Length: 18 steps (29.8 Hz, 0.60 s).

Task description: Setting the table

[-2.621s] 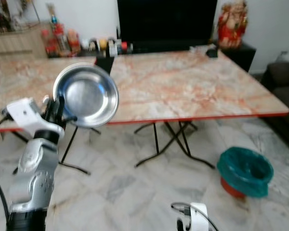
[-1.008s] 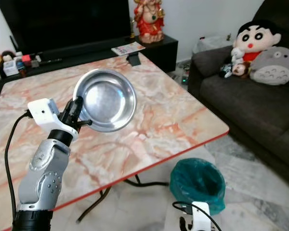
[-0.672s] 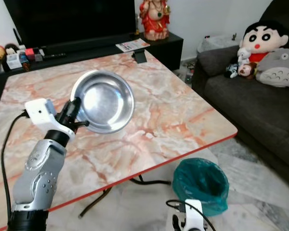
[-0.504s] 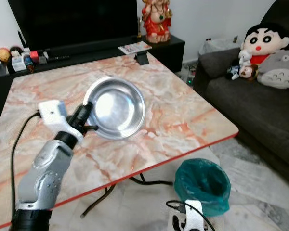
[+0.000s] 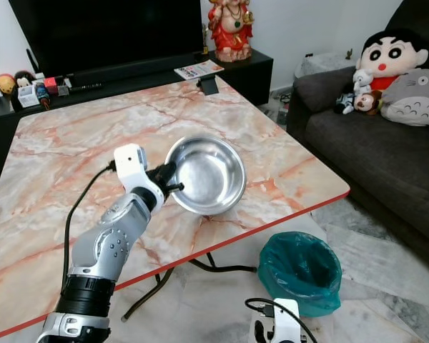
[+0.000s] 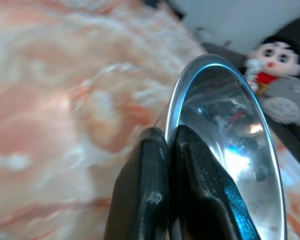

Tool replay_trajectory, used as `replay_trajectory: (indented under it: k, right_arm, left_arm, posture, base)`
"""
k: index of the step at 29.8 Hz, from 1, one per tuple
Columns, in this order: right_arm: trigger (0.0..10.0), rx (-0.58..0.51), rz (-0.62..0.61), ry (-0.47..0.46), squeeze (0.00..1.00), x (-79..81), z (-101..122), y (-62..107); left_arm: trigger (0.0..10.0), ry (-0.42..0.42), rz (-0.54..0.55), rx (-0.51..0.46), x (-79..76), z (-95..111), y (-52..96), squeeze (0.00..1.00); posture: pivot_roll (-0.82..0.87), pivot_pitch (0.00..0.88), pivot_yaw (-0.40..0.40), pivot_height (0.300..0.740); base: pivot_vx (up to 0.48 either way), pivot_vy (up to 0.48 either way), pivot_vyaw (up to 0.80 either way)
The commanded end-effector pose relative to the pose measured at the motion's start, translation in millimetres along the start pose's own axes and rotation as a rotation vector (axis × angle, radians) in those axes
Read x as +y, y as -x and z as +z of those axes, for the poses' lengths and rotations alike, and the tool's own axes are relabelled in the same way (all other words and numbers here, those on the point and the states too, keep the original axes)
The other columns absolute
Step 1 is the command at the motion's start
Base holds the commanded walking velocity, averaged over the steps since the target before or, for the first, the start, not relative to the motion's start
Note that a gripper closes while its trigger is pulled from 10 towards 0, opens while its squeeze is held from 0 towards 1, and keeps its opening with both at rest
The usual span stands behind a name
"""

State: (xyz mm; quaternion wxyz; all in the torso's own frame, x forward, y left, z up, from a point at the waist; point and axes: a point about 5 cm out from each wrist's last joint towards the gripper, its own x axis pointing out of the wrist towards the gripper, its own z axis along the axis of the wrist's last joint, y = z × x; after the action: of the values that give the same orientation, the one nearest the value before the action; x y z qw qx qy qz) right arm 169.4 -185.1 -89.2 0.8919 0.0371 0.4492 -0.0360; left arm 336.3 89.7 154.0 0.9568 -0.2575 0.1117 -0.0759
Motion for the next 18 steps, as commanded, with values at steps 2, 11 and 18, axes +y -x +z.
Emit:
replay_trajectory:
  k: [2,11,18]
  right_arm:
    - [10.0,-0.01,-0.003,-0.005,0.0,1.1,3,-0.8]
    - [10.0,-0.016,-0.007,-0.007,0.0,-1.3,6,-1.1]
    - [10.0,-0.014,-0.009,-0.001,0.0,-3.4,6,-0.9]
  left_arm:
    - [10.0,0.011,0.048,0.018,1.6,1,-5.2,0.0]
    - [10.0,0.048,0.164,0.119,14.9,-18,-3.9,0.0]
    - [10.0,0.044,0.18,0.12,19.3,-18,-1.8,0.0]
  posture:
    - [0.09,0.0,0.065,0.74]
    - [0.09,0.0,0.056,0.74]
    - [0.1,0.0,0.051,0.74]
  base:
    - [0.0,0.0,0.0]
    - [0.0,0.0,0.0]
    - [0.0,0.0,0.0]
